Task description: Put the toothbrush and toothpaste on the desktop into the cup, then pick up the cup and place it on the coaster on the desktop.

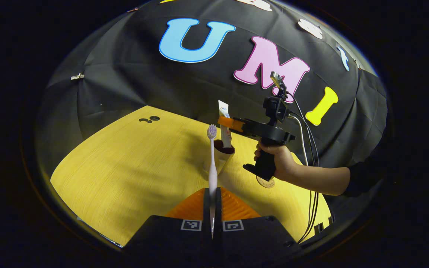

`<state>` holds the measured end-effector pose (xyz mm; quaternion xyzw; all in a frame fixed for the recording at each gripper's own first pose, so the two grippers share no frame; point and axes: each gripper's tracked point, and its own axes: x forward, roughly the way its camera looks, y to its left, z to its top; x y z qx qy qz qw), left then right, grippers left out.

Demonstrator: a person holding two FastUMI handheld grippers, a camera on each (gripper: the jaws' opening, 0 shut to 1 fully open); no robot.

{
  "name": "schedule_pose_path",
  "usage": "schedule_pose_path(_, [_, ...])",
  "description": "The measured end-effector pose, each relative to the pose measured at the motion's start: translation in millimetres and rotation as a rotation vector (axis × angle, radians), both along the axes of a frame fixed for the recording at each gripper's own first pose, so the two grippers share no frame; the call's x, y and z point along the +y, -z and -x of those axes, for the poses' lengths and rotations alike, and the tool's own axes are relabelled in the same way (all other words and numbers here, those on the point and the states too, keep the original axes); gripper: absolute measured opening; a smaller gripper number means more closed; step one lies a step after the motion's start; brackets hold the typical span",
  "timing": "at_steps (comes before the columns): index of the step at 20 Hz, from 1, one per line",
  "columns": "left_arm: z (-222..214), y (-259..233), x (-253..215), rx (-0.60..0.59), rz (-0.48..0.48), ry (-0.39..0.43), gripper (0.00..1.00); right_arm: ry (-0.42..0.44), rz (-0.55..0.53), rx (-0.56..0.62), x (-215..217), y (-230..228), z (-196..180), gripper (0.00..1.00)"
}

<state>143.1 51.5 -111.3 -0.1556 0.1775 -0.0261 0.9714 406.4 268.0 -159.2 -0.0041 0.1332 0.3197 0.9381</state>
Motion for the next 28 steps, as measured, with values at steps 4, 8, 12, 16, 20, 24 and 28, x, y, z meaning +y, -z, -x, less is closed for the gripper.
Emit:
schedule_pose_path(4, [-8,3,-3,0.005,0.002,0.0,0.06,-0.027,0.025,0.033,-2,16,13,0.21])
schedule_pose_path(8, [-7,3,-9,-0.009,-0.002,0.006,0.06,-0.032,-0.038,0.066,-12,3,28,0.82])
schedule_pose_path(12, [-24,-12,-14,-0.058,-0.002,0.008,0.06,-0.007,-0.028,0.021,-41,-24,38,0.97])
schedule_pose_path(16, [-52,-38,-15,-0.143,-0.002,0.015,0.06,0.054,-0.05,0.005,-83,-47,47,0.98])
schedule_pose_path(20, [-94,-62,-13,-0.225,-0.031,0.037,0.06,0.126,-0.037,0.012,-133,-51,51,0.98])
schedule_pose_path(24, [-135,-76,-12,-0.285,-0.033,0.051,0.06,0.21,-0.035,0.051,-179,-43,53,0.98])
schedule_pose_path(28, [-176,-79,-12,-0.329,-0.012,0.058,0.06,0.284,-0.02,0.055,-223,-37,55,0.98])
